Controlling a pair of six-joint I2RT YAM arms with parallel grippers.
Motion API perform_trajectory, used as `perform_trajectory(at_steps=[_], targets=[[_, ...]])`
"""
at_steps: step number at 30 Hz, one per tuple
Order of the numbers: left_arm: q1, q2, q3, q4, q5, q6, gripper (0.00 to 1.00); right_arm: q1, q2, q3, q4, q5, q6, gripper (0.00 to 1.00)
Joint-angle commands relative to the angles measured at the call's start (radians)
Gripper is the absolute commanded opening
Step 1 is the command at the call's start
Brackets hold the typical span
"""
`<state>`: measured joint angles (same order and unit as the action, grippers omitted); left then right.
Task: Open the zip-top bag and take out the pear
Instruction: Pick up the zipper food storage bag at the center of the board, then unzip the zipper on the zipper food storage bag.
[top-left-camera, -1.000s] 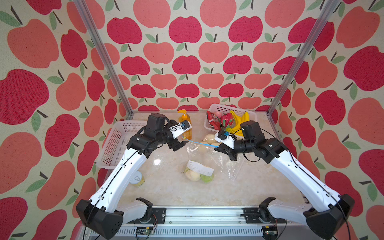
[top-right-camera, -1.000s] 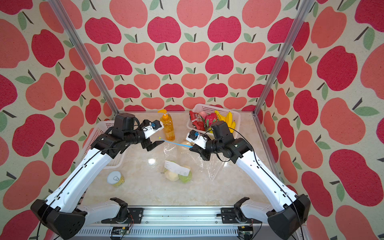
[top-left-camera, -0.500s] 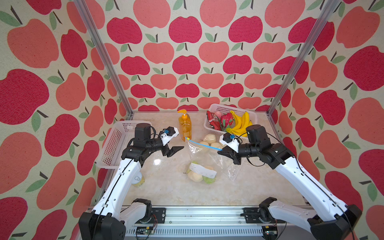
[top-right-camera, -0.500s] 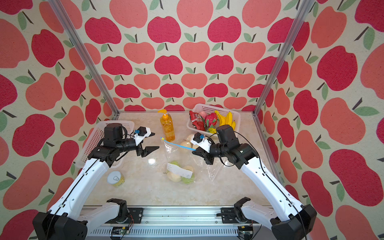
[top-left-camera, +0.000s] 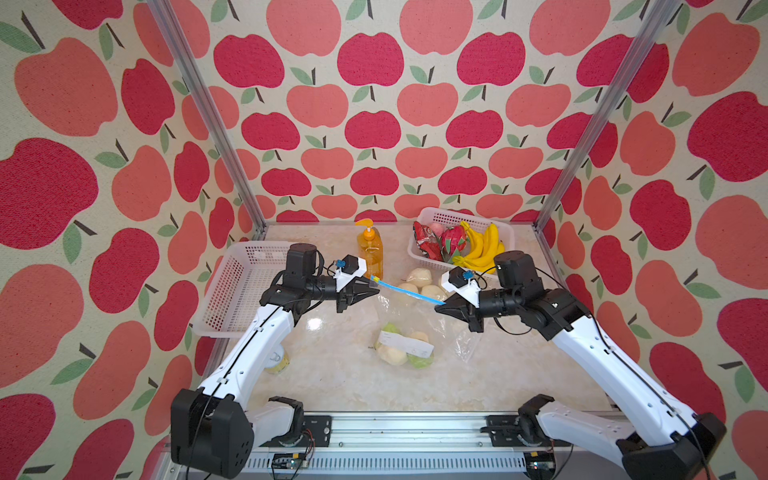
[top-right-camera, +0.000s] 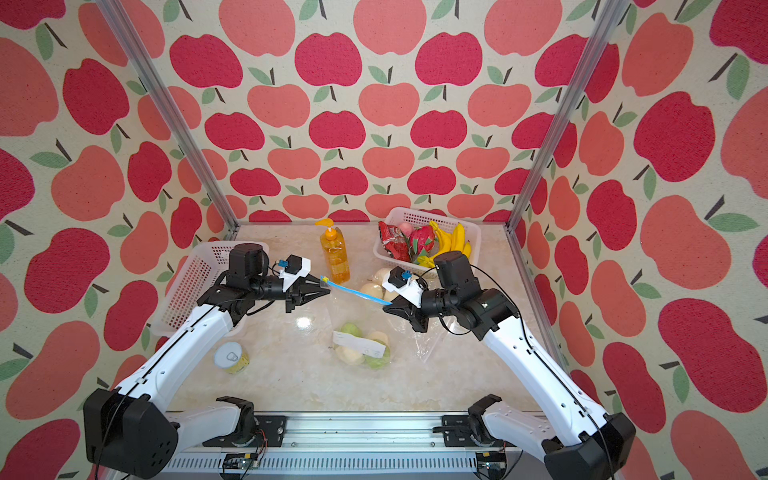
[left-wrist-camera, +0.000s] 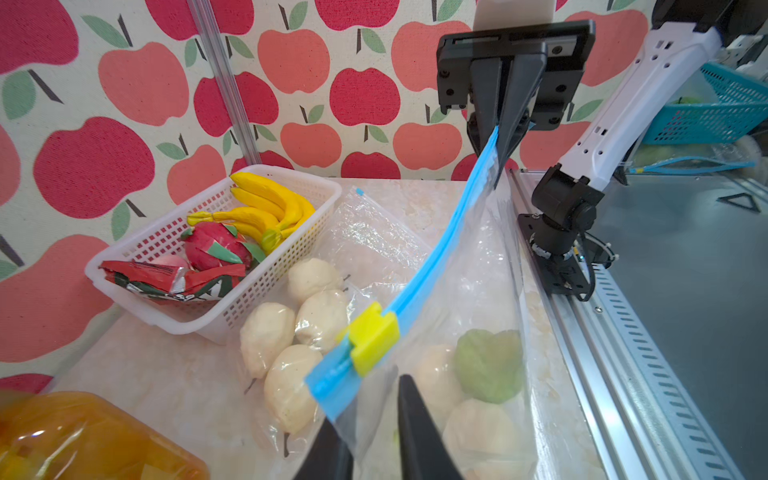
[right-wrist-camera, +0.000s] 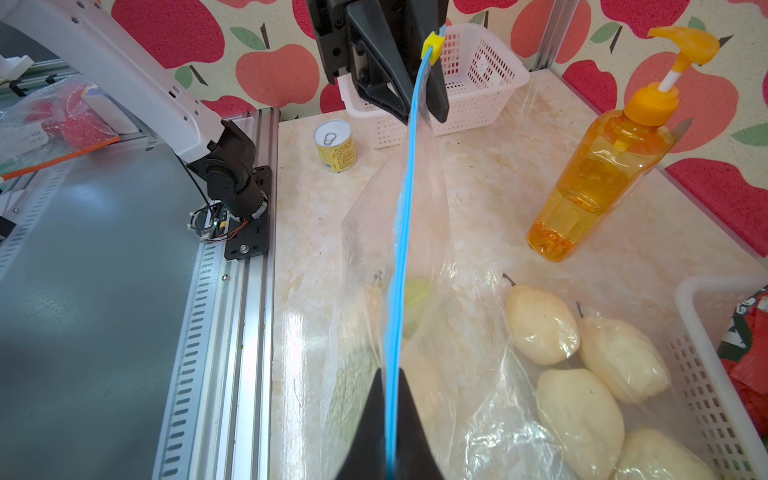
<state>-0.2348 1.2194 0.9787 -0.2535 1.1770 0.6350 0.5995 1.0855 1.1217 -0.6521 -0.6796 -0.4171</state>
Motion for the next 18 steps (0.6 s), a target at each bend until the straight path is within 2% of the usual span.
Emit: perform_trajectory(at_steps=[1, 4, 7, 10, 13, 15, 18], targets=[[-0.011, 0.012, 0.044, -0.006, 0.041, -0.025, 0.0, -0.002, 0.015, 0.065, -0.005, 0.017, 0.039, 0.54], [-0.036, 0.006, 0.043, 0.001, 0.027, -0.034, 0.0, 0.057, 0.057, 0.173, 0.001, 0.1, 0.088, 0.64], [-0.063, -0.012, 0.023, 0.051, 0.012, -0.077, 0.0, 0.154, 0.135, 0.3, -0.005, 0.202, 0.112, 0.64], [-0.086, -0.015, 0.033, 0.061, -0.004, -0.116, 0.0, 0.227, 0.232, 0.416, -0.022, 0.296, 0.137, 0.6], [-0.087, 0.009, 0.066, 0.082, -0.071, -0.253, 0.0, 0.27, 0.322, 0.503, -0.054, 0.361, 0.154, 0.53], [-0.084, 0.04, 0.109, 0.05, -0.083, -0.303, 0.0, 0.289, 0.355, 0.532, -0.066, 0.376, 0.168, 0.45], [-0.086, 0.08, 0.157, 0.001, -0.068, -0.317, 0.0, 0.316, 0.367, 0.52, -0.036, 0.386, 0.206, 0.43]])
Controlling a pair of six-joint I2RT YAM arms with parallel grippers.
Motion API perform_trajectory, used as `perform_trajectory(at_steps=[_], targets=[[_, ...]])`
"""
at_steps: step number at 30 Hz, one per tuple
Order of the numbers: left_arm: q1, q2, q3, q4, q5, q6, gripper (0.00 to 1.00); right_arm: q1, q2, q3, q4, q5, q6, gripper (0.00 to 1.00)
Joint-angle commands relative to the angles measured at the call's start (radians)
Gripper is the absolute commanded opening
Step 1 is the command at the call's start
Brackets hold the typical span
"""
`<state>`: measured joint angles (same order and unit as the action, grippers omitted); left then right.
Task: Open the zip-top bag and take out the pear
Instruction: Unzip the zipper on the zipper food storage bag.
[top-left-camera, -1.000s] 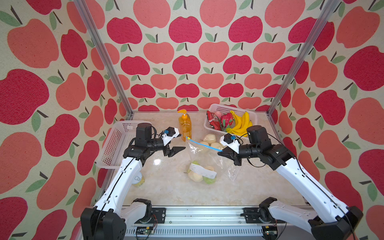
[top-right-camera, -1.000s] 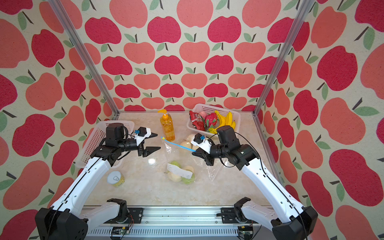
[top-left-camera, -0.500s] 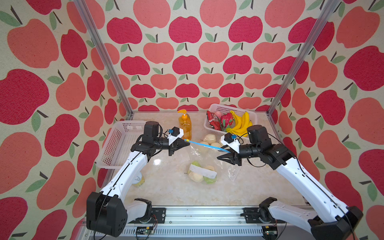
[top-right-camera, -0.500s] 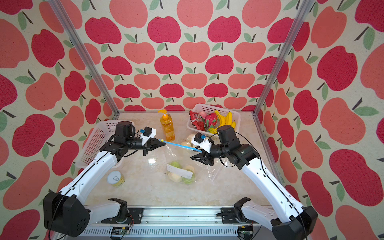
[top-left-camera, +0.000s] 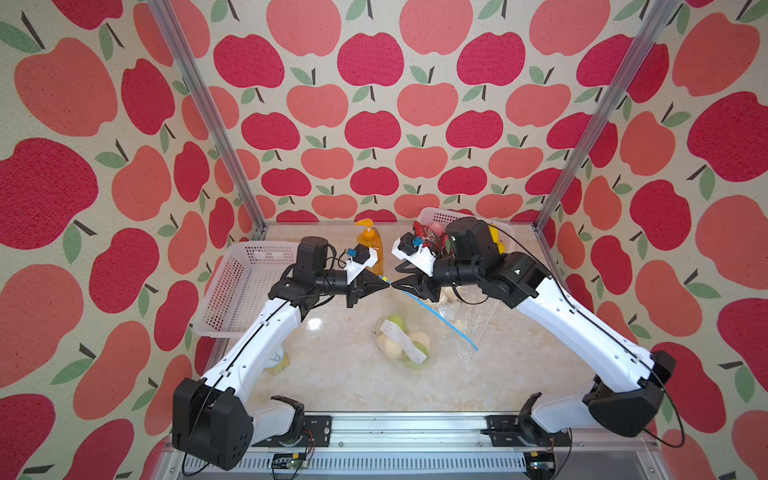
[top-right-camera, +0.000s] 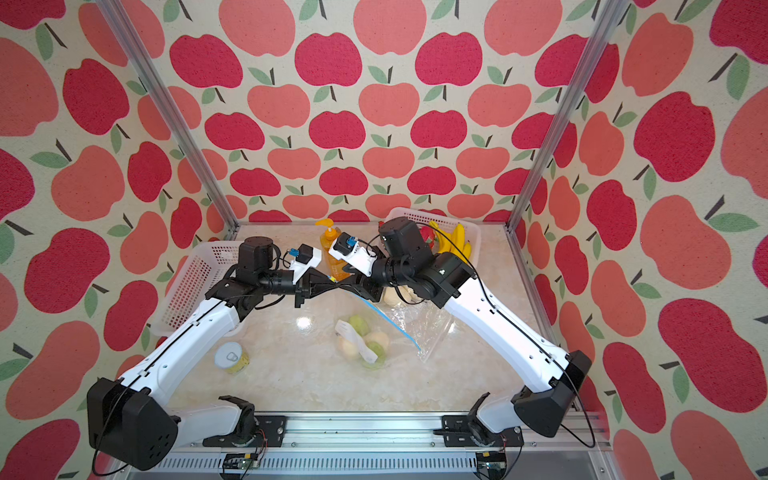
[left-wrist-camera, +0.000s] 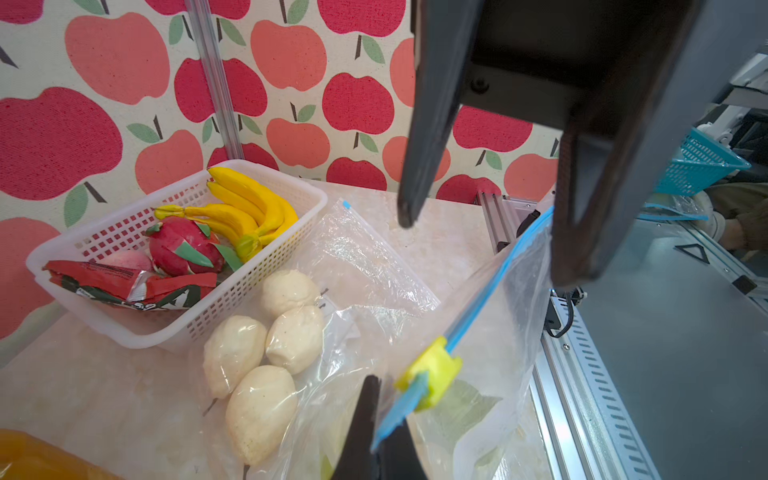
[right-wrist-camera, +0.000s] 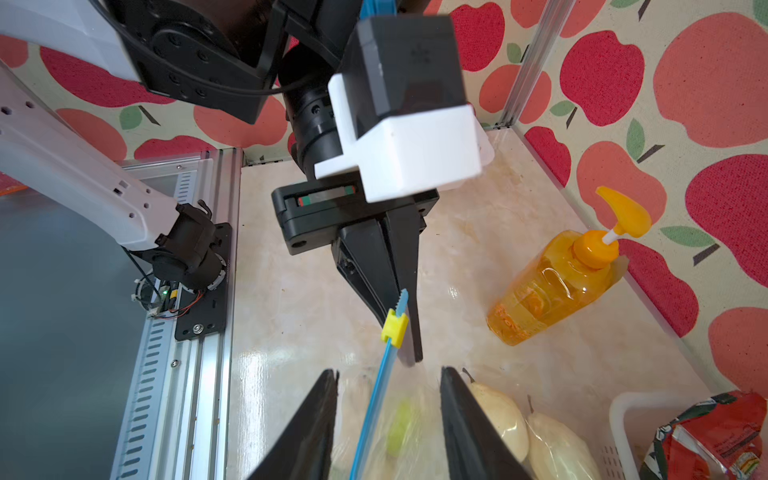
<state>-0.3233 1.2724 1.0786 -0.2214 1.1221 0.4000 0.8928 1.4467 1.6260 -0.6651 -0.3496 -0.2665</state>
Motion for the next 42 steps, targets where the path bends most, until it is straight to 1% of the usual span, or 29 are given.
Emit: perform_trajectory(at_steps=[1, 4, 7, 11, 24, 25, 27, 30, 32, 34, 36, 37, 39, 42], targets=[[0.004, 0.031, 0.063, -0.035, -0.016, -0.086, 0.0, 0.027, 0.005, 0.008, -0.012, 0.058, 0.068, 0.43], [0.002, 0.028, 0.058, -0.033, -0.019, -0.088, 0.0, 0.037, 0.01, -0.011, 0.016, 0.083, 0.108, 0.42], [0.001, 0.019, 0.052, -0.03, -0.017, -0.08, 0.0, 0.037, 0.019, -0.017, 0.046, 0.127, 0.142, 0.38], [0.0, 0.021, 0.052, -0.037, -0.018, -0.069, 0.0, 0.036, 0.026, -0.025, 0.078, 0.139, 0.159, 0.34], [-0.008, 0.026, 0.06, -0.048, 0.0, -0.064, 0.0, 0.037, 0.083, -0.001, 0.135, 0.167, 0.186, 0.34], [-0.008, 0.025, 0.06, -0.049, -0.001, -0.063, 0.0, 0.037, 0.081, -0.005, 0.144, 0.17, 0.189, 0.32], [-0.01, 0.027, 0.06, -0.053, -0.002, -0.057, 0.0, 0.037, 0.077, -0.011, 0.157, 0.174, 0.189, 0.22], [-0.01, 0.028, 0.061, -0.055, -0.017, -0.06, 0.0, 0.037, 0.071, -0.017, 0.153, 0.185, 0.186, 0.1], [-0.007, 0.035, 0.058, -0.041, -0.059, -0.098, 0.0, 0.037, 0.058, -0.029, 0.157, 0.188, 0.185, 0.05], [0.01, 0.051, 0.059, -0.01, -0.092, -0.181, 0.0, 0.034, 0.046, -0.043, 0.158, 0.188, 0.185, 0.02], [0.04, 0.079, 0.08, 0.01, -0.098, -0.28, 0.0, 0.024, 0.033, -0.059, 0.156, 0.182, 0.188, 0.0], [0.05, 0.088, 0.088, 0.017, -0.094, -0.307, 0.0, 0.02, 0.028, -0.069, 0.156, 0.176, 0.19, 0.0], [0.067, 0.095, 0.088, 0.042, -0.083, -0.337, 0.0, 0.009, 0.016, -0.087, 0.154, 0.164, 0.191, 0.0], [0.072, 0.071, 0.055, 0.079, -0.08, -0.326, 0.0, -0.011, 0.0, -0.113, 0.153, 0.15, 0.197, 0.0]])
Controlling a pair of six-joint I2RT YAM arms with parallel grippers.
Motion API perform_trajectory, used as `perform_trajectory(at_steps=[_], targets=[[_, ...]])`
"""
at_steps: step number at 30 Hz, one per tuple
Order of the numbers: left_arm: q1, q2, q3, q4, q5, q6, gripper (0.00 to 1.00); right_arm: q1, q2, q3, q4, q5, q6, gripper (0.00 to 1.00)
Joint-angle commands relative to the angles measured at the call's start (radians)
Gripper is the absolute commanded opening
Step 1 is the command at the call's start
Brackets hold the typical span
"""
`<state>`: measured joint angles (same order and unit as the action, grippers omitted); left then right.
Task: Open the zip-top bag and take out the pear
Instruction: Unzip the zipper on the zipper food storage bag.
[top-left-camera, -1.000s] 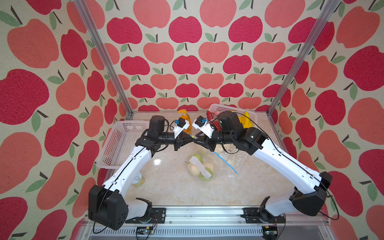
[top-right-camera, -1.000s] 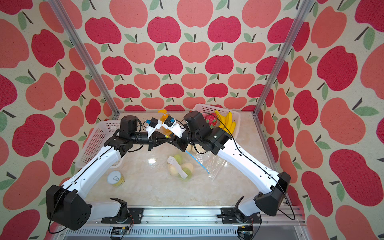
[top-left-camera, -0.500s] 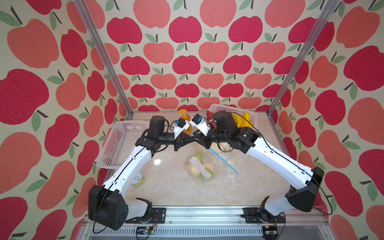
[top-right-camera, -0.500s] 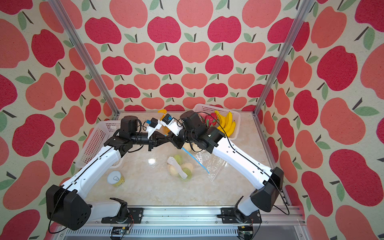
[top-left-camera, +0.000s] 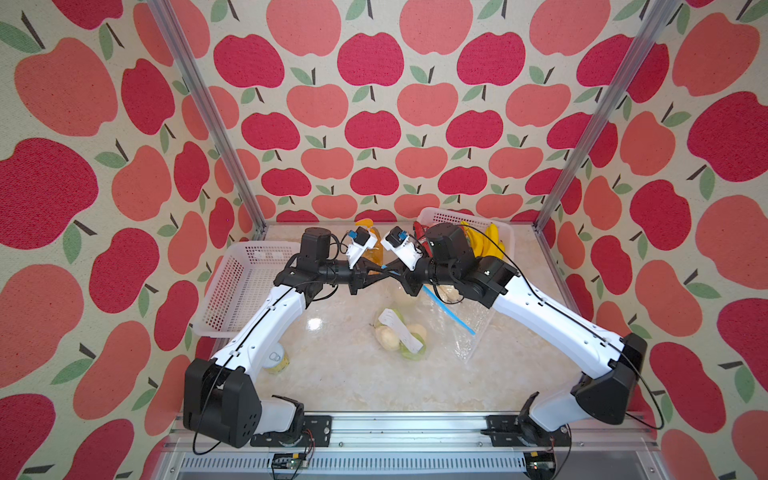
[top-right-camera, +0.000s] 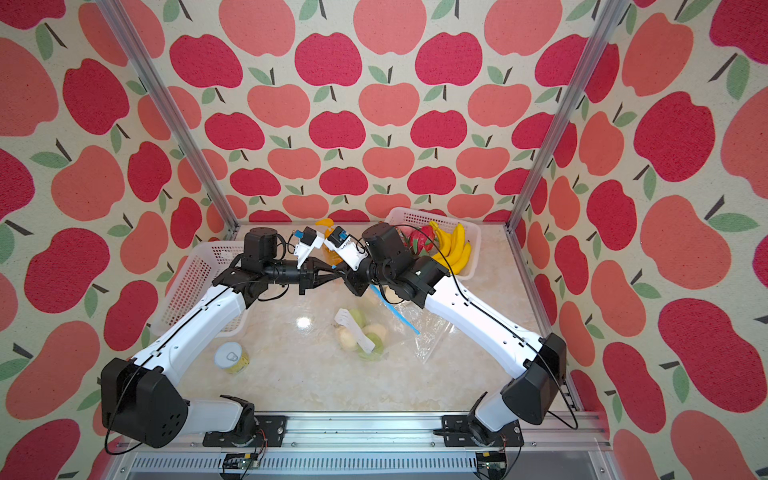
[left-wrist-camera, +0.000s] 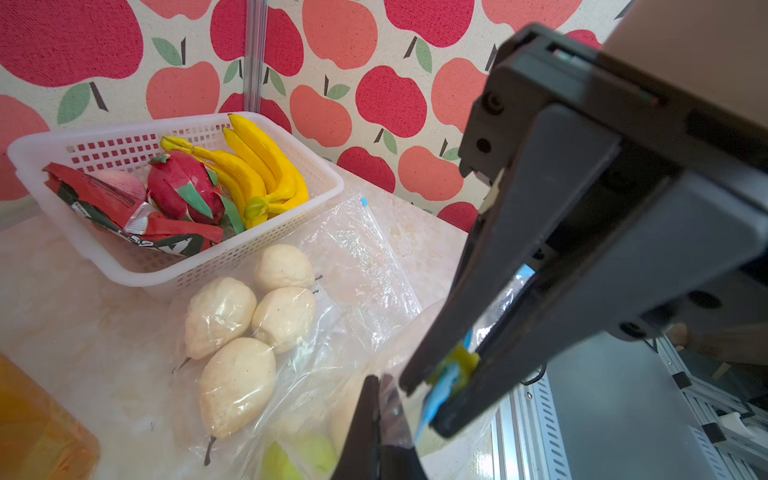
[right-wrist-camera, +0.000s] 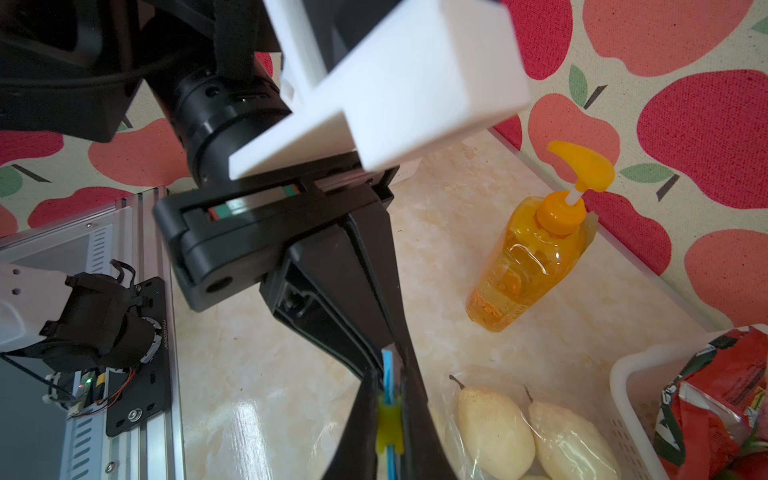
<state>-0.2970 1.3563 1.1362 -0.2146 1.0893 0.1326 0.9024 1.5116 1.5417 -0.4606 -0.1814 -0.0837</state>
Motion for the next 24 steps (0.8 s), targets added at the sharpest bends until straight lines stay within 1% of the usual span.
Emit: perform_trajectory(at_steps=[1, 6, 8, 11, 12, 14, 18, 20, 24], targets=[[0.045, -0.02, -0.01, 0.08, -0.046, -0.053, 0.0, -0.029, -0.07, -0.037, -0.052, -0.023, 0.016, 0.0], [0.04, -0.04, -0.017, 0.052, -0.004, 0.013, 0.0, -0.072, -0.1, -0.058, -0.042, -0.045, 0.01, 0.0], [0.026, -0.04, -0.008, 0.015, 0.033, 0.07, 0.0, -0.079, -0.101, -0.052, -0.044, -0.061, 0.004, 0.0], [-0.004, -0.044, 0.002, -0.039, 0.057, 0.153, 0.0, -0.08, -0.089, -0.04, -0.045, -0.114, -0.005, 0.0], [-0.012, -0.046, 0.001, -0.046, 0.062, 0.167, 0.02, -0.08, -0.084, -0.036, -0.048, -0.137, -0.008, 0.0], [-0.02, -0.051, -0.003, -0.043, 0.061, 0.172, 0.11, -0.078, -0.076, -0.032, -0.053, -0.177, -0.011, 0.0], [-0.02, -0.063, -0.005, -0.04, 0.048, 0.178, 0.33, -0.074, -0.069, -0.031, -0.069, -0.21, -0.029, 0.0], [-0.012, -0.075, -0.011, -0.033, 0.044, 0.178, 0.38, -0.074, -0.068, -0.032, -0.076, -0.217, -0.034, 0.0], [0.007, -0.091, -0.021, 0.002, 0.072, 0.164, 0.42, -0.07, -0.061, -0.025, -0.087, -0.237, -0.042, 0.0]])
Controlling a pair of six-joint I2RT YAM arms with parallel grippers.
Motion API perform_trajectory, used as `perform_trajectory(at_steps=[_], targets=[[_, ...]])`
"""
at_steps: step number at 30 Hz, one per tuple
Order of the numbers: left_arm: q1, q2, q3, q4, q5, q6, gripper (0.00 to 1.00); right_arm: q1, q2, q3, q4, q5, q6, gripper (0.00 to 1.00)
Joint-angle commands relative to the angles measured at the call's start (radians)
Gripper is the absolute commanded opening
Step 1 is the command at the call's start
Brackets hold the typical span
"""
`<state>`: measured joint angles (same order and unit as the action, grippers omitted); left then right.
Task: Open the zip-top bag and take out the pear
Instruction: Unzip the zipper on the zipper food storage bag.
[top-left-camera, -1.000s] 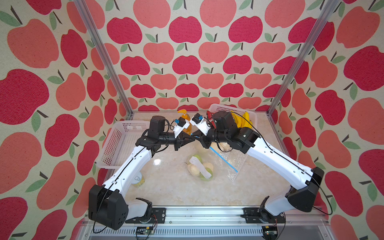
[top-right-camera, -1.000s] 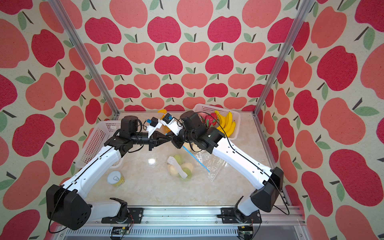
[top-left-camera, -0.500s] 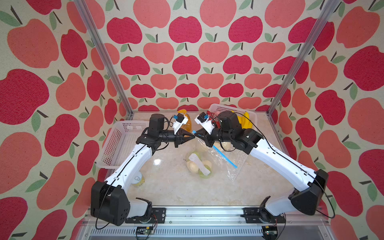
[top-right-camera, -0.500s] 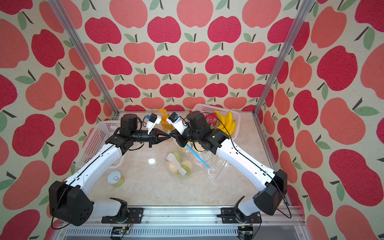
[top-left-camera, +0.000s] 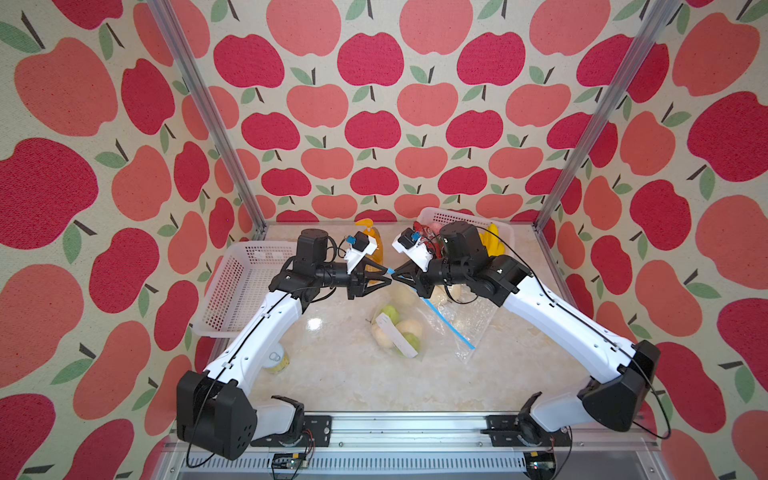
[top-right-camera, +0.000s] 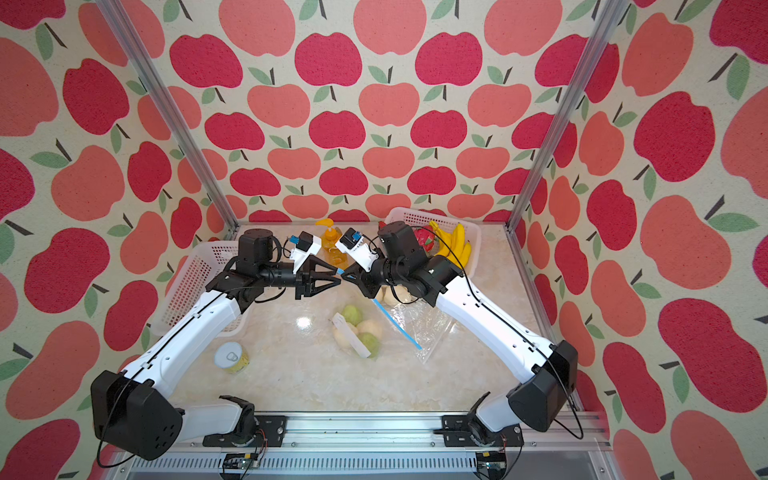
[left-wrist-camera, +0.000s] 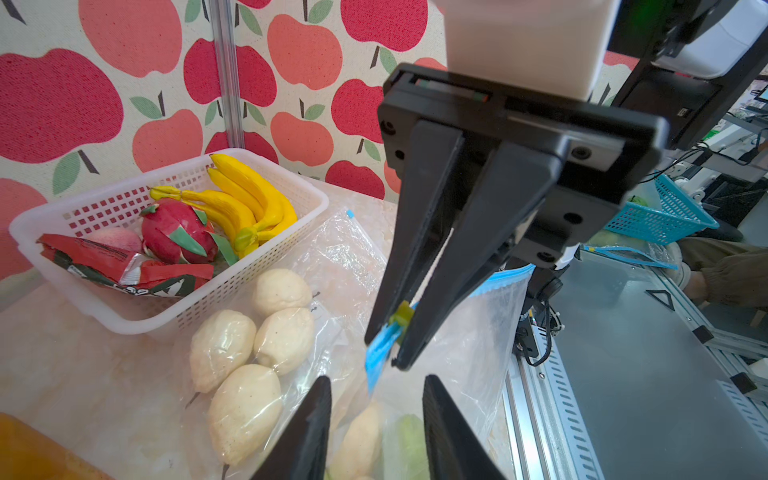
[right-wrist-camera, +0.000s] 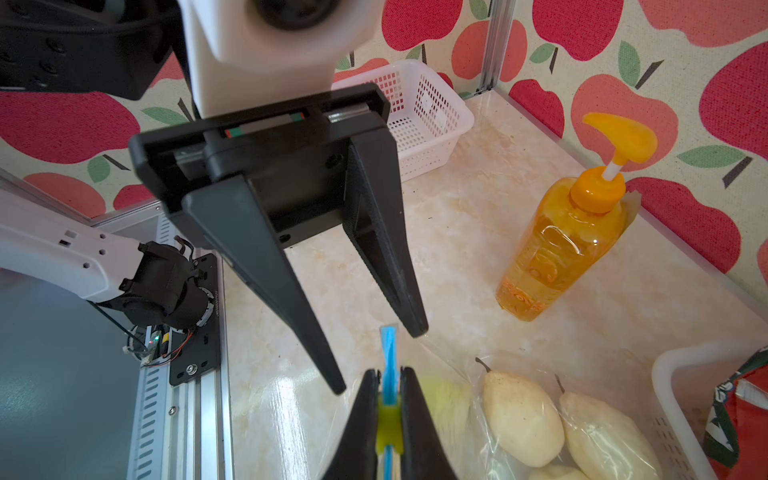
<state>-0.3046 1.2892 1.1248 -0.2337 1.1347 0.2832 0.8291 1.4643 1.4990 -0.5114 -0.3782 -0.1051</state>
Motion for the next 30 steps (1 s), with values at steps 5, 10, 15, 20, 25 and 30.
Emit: perform_trajectory(at_steps=[5, 10, 15, 20, 25, 30], targets=[[0.016, -0.024, -0.007, 0.007, 0.016, 0.021, 0.39, 0.018, -0.008, 0.021, -0.049, -0.04, -0.031, 0.0], [0.009, -0.01, -0.008, 0.029, 0.028, 0.007, 0.37, 0.025, -0.005, 0.017, -0.043, -0.045, -0.036, 0.0], [-0.008, -0.008, -0.005, 0.004, 0.035, 0.037, 0.35, 0.033, -0.004, 0.019, -0.041, -0.049, -0.041, 0.0], [-0.017, 0.002, -0.002, 0.009, 0.058, 0.038, 0.1, 0.033, 0.002, 0.023, -0.042, -0.051, -0.044, 0.0], [-0.016, 0.0, -0.02, 0.074, 0.01, -0.025, 0.0, 0.033, 0.013, 0.018, -0.048, -0.036, -0.041, 0.0], [0.04, -0.016, -0.066, 0.226, -0.191, -0.239, 0.0, 0.017, -0.029, -0.049, -0.065, -0.005, -0.023, 0.0]])
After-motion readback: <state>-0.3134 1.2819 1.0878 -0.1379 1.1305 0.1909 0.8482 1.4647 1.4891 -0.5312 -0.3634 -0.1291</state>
